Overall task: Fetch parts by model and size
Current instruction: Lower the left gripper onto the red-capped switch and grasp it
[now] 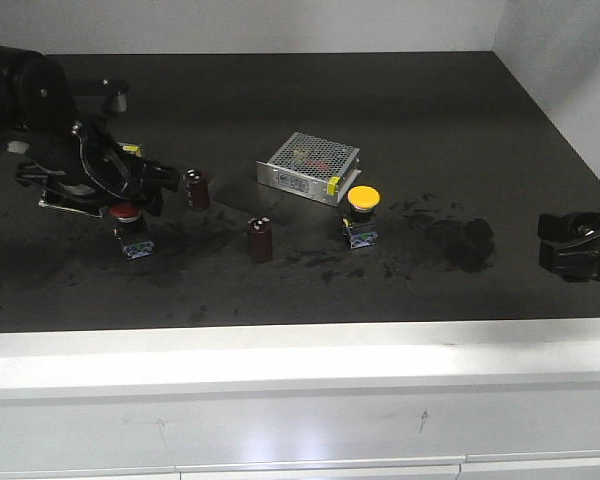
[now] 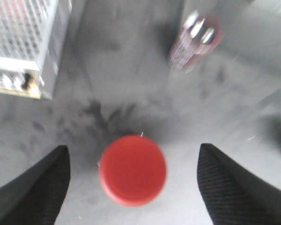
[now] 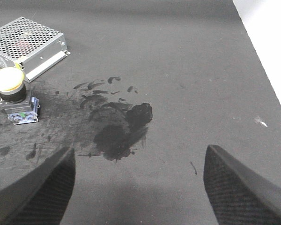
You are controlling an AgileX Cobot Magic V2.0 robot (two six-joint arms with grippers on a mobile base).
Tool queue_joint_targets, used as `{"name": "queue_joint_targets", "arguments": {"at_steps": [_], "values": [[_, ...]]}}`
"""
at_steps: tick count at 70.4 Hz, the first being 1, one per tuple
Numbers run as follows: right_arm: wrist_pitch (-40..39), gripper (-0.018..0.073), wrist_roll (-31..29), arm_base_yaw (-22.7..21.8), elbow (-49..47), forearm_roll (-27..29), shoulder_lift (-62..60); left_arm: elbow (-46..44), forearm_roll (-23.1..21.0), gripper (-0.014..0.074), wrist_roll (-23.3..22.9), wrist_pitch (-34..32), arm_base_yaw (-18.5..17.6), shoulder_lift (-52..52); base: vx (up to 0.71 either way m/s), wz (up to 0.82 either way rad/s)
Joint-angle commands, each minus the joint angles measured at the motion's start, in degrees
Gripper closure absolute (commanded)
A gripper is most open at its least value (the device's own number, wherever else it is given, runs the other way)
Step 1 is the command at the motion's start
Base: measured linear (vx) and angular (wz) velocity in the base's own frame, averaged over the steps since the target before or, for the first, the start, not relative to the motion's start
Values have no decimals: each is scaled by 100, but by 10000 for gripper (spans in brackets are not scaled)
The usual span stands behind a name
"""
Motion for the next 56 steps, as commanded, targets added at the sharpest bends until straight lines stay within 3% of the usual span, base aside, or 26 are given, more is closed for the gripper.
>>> {"name": "queue_joint_targets", "arguments": {"at_steps": [1, 18, 27, 45, 56], "values": [[-373, 13, -28, -31, -184, -42, -60, -194, 10, 55, -51, -113, -19, -184, 0, 0], [-370, 13, -28, -31, -184, -42, -60, -194, -29, 109, -203, -113, -19, -89, 0, 0], [-367, 13, -28, -31, -184, -42, -60, -194, -46, 232, -203, -117, -19, -63, 0, 0], [-344, 13, -28, -31, -184, -42, -60, -187, -25, 607, -189, -21, -19, -121, 0, 0], [-344, 13, -28, -31, -184, -42, -60, -167, 8, 604, -188, -196, -19, -476, 0, 0]]}}
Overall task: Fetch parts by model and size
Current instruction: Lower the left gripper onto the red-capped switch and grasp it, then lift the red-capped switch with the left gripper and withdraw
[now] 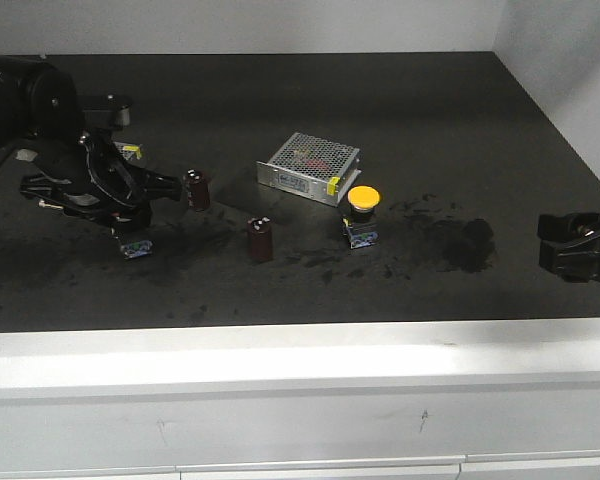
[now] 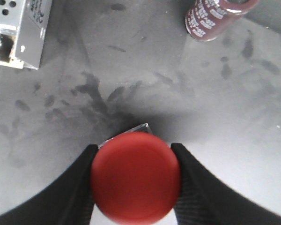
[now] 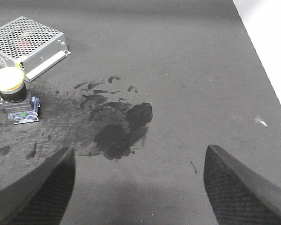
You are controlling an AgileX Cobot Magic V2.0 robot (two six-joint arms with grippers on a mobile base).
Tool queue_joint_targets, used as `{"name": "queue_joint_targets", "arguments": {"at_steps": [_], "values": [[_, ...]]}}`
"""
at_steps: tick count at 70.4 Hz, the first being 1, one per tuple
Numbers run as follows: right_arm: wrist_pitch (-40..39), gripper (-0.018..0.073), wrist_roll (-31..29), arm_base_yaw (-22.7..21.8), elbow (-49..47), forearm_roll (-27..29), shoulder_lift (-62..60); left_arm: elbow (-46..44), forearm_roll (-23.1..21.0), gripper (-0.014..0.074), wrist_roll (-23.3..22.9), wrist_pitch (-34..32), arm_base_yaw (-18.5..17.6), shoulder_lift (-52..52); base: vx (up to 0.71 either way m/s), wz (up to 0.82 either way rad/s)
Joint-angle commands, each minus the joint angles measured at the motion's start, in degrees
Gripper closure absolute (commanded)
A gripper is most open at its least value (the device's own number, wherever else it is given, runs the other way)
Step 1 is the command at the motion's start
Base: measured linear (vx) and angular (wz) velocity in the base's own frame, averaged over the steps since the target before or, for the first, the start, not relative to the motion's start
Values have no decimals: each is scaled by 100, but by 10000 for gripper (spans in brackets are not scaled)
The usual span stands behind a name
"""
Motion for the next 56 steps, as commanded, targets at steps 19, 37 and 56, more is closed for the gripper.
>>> {"name": "queue_joint_targets", "arguments": {"at_steps": [19, 37, 56], "values": [[-368, 13, -28, -31, -184, -42, -60, 313, 81, 604, 317, -909, -19, -1951, 0, 0], [-382, 13, -28, -31, -184, -42, -60, 2064, 333, 603, 459, -1895, -19, -3750, 0, 0], [-382, 13, -28, -31, -184, -42, -60, 3980, 398, 603, 802, -2667, -19, -5432, 0, 0]]}}
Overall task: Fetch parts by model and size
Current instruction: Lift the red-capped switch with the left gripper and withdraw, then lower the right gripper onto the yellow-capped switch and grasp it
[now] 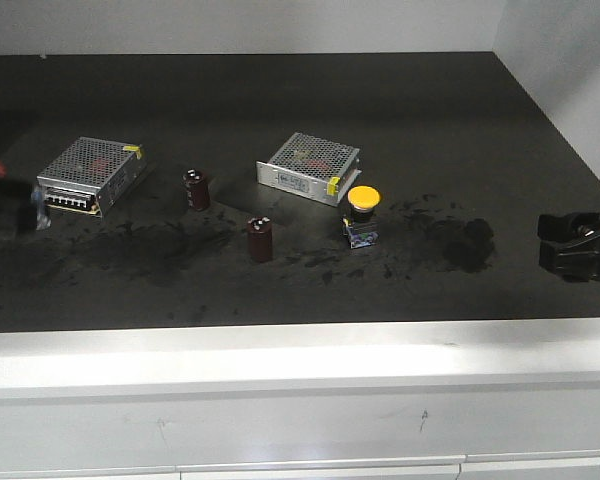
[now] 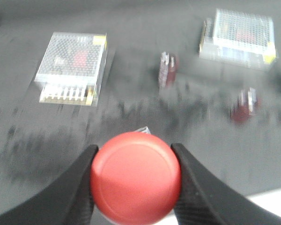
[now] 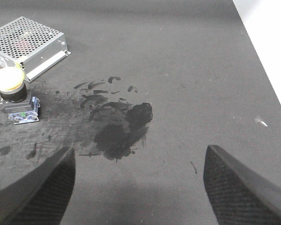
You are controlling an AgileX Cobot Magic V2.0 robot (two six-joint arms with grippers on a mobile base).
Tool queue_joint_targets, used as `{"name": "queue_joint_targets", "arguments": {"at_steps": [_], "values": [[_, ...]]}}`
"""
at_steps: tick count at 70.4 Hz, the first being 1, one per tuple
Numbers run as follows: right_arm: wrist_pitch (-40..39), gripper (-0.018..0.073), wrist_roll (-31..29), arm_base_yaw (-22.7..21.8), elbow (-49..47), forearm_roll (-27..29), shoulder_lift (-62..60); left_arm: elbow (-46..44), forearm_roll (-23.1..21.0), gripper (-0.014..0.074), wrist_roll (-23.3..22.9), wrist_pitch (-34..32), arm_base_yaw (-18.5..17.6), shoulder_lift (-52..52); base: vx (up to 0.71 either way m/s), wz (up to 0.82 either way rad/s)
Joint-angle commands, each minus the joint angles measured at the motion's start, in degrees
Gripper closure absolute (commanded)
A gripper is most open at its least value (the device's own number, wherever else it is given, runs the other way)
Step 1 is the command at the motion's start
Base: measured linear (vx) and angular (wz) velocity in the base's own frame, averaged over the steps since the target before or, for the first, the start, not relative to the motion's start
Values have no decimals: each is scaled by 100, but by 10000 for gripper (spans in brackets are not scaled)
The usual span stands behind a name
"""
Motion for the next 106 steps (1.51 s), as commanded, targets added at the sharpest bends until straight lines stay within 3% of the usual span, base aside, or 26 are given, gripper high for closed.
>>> {"name": "queue_joint_targets", "arguments": {"at_steps": [1, 9, 28, 61, 69, 88, 106], "values": [[-382, 13, -28, -31, -184, -42, -60, 489, 24, 603, 319, -835, -19, -633, 0, 0], [-382, 13, -28, -31, -184, -42, -60, 1169, -20, 603, 373, -1105, -19, -1355, 0, 0], [-382, 13, -28, -31, -184, -42, -60, 2229, -38, 603, 373, -994, -19, -2682, 0, 0], [-259, 13, -66, -24, -205, 155, -60, 2289, -35, 603, 340, -952, -19, -2978, 0, 0], [-260, 13, -94, 234, -368, 124, -12, 2289, -35, 603, 340, -952, -19, -2978, 0, 0], [530, 13, -32, 1114, -1610, 149, 1101, 2289, -35, 603, 340, -952, -19, -2978, 0, 0], [1600, 13, 96, 1131, -3387, 195, 2486, 2289, -35, 603, 340, -952, -19, -2978, 0, 0]]}}
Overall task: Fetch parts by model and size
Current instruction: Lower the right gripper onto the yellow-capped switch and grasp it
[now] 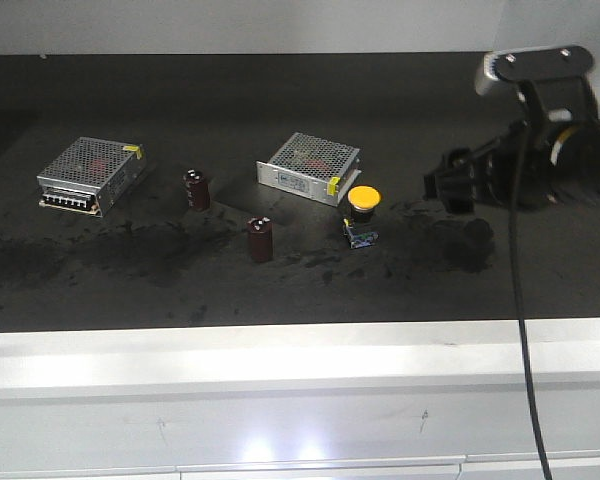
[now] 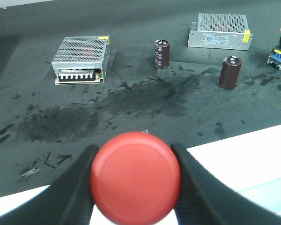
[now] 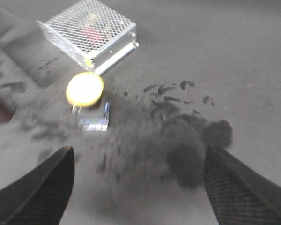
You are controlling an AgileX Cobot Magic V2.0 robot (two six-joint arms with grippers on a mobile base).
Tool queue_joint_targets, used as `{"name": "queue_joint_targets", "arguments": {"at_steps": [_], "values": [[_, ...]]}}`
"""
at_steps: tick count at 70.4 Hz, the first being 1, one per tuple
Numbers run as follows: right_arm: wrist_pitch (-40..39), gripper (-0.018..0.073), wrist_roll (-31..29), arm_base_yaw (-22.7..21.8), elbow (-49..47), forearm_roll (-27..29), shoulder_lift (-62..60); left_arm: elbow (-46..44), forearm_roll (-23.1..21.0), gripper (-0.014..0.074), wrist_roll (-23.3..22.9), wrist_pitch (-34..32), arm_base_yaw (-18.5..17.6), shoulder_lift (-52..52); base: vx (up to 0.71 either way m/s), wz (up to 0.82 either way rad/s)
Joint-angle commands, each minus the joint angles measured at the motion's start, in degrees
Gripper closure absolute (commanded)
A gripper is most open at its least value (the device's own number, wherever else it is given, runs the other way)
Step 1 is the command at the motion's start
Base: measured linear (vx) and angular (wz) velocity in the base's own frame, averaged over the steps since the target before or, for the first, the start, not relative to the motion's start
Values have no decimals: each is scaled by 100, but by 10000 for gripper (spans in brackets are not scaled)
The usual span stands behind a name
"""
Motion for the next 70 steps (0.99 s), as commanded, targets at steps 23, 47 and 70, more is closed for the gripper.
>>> {"name": "queue_joint_targets", "arguments": {"at_steps": [23, 47, 70], "values": [[1359, 13, -43, 535, -2957, -210, 1736, -160, -24, 603, -28, -418, -19, 31, 0, 0], [2374, 13, 146, 659, -4233, -224, 2896, -160, -24, 603, -28, -418, -19, 31, 0, 0], [2519, 14, 176, 659, -4251, -219, 3366, -160, -24, 603, -28, -418, -19, 31, 0, 0]]}}
